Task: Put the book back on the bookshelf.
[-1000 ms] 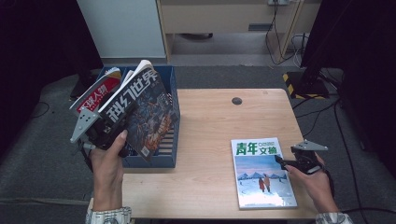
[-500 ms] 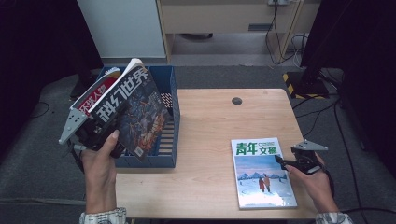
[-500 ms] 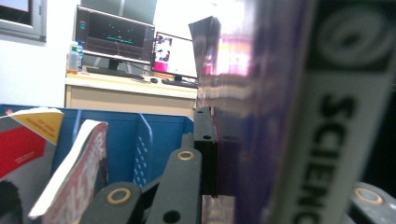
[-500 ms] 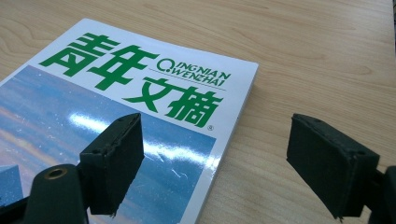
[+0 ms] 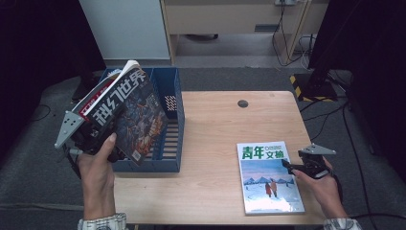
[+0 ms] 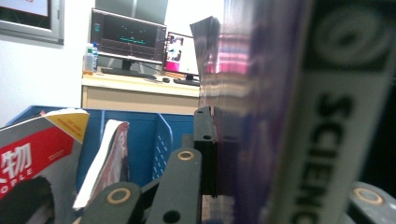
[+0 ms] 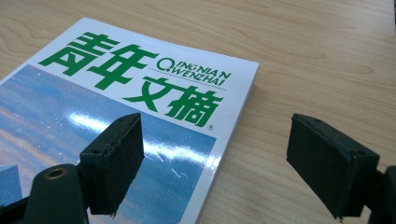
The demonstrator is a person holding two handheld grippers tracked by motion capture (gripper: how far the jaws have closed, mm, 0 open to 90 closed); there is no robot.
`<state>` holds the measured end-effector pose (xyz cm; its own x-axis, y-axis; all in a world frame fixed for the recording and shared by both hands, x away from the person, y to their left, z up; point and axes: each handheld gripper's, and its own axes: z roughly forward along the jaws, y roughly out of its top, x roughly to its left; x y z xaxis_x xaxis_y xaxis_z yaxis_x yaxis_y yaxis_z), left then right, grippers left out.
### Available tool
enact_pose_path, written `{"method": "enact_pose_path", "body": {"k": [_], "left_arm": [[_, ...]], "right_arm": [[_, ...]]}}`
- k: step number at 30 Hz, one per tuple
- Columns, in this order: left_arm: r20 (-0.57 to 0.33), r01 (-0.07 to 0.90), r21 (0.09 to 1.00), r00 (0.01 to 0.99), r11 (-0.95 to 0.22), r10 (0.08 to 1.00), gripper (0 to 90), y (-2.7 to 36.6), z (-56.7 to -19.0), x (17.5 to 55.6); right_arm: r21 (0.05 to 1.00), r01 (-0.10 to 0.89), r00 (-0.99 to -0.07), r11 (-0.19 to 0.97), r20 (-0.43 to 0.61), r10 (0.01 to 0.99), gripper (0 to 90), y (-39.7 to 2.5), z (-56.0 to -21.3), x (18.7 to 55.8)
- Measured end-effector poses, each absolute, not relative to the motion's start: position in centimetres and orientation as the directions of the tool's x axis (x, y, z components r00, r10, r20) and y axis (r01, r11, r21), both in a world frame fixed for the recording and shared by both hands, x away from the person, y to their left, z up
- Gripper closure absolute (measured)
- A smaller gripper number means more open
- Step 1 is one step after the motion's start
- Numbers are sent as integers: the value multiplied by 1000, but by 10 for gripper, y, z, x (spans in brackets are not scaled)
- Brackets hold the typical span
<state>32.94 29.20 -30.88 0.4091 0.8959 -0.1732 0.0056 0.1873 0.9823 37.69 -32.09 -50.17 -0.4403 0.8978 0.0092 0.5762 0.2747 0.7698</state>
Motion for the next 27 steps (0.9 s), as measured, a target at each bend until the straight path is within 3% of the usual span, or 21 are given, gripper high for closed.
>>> {"method": "enact_pose_path", "body": {"k": [27], "left_arm": [[-170,8,984,356,179,919,826,307,-307,325]], "right_arm": [[768,580,-438,272,12,899,191,-321,-502,377]]}}
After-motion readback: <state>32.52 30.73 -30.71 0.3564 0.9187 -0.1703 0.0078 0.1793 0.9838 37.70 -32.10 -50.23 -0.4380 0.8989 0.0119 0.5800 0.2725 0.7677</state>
